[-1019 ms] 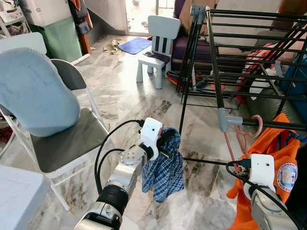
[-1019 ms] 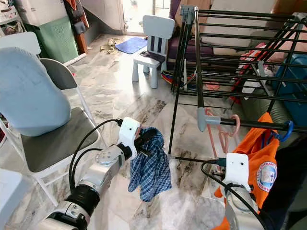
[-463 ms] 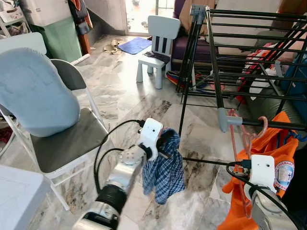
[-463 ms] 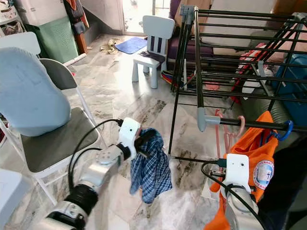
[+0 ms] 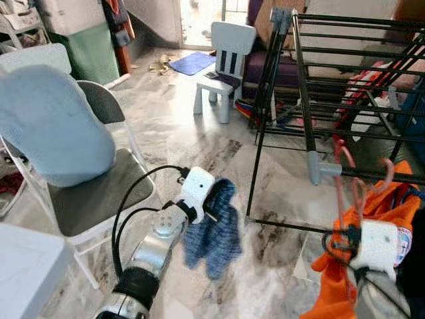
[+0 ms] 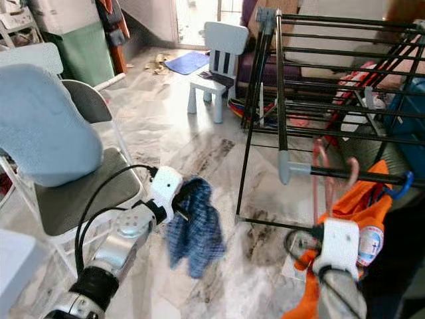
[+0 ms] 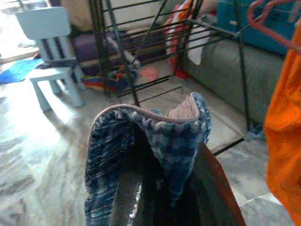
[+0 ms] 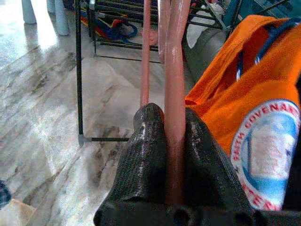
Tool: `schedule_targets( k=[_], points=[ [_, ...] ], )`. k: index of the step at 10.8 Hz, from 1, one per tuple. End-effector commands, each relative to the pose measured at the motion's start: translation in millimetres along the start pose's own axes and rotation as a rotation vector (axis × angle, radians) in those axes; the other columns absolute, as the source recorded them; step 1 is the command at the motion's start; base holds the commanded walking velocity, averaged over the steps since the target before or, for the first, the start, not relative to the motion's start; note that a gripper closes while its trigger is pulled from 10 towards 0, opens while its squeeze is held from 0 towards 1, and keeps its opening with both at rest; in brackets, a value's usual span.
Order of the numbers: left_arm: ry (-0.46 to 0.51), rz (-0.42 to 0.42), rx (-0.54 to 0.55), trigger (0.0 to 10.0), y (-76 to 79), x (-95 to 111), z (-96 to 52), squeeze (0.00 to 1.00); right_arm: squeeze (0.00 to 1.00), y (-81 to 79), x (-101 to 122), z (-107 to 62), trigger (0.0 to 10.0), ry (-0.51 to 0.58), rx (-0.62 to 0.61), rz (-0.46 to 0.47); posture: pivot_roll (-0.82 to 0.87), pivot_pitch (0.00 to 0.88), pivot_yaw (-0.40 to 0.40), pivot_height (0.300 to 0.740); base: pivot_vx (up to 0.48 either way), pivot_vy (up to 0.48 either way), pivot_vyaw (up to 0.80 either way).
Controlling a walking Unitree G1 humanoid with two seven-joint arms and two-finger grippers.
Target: Hang hanger
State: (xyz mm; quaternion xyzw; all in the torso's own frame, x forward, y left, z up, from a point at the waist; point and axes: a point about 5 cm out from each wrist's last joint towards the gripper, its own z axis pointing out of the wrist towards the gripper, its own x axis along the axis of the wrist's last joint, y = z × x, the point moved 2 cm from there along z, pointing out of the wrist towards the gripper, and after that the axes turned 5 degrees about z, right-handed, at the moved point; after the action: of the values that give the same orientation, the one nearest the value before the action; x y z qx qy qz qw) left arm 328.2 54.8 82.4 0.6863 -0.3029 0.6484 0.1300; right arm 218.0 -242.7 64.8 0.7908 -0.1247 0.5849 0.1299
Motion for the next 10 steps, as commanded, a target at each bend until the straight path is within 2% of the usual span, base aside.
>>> schedule_targets(
  k=[1,3,6,8,10],
  points=[
    [-0.007,0.000,0.044,10.0,-6.4,0,-2.6,0.00,0.00,-1.4,3,-5.8,10.0,0.021,-0.011,0.010,-0.02,0.000,-0.037,0.740,0.000,0.000,0.00],
    [-0.018,0.007,0.058,10.0,-9.9,-1,-5.4,0.00,0.00,-5.3,-5,-12.1,10.0,-0.004,-0.002,0.006,-0.01,0.000,-0.034,0.740,0.000,0.000,0.00],
    [-0.001,0.015,0.015,10.0,-3.3,5,-0.1,0.00,0.00,-6.6,-2,-5.9,10.0,0.002,-0.016,0.005,-0.02,0.000,-0.022,0.740,0.000,0.000,0.00],
    [0.000,-0.005,0.046,10.0,-6.3,9,4.7,0.00,0.00,-9.9,-2,-4.9,10.0,-0.008,-0.006,0.002,-0.03,0.000,-0.021,0.740,0.000,0.000,0.00],
    [-0.001,-0.010,0.048,10.0,-6.2,9,2.9,0.00,0.00,-15.1,-2,-2.8,10.0,-0.011,0.005,0.009,-0.02,0.000,-0.023,0.740,0.000,0.000,0.00]
  ],
)
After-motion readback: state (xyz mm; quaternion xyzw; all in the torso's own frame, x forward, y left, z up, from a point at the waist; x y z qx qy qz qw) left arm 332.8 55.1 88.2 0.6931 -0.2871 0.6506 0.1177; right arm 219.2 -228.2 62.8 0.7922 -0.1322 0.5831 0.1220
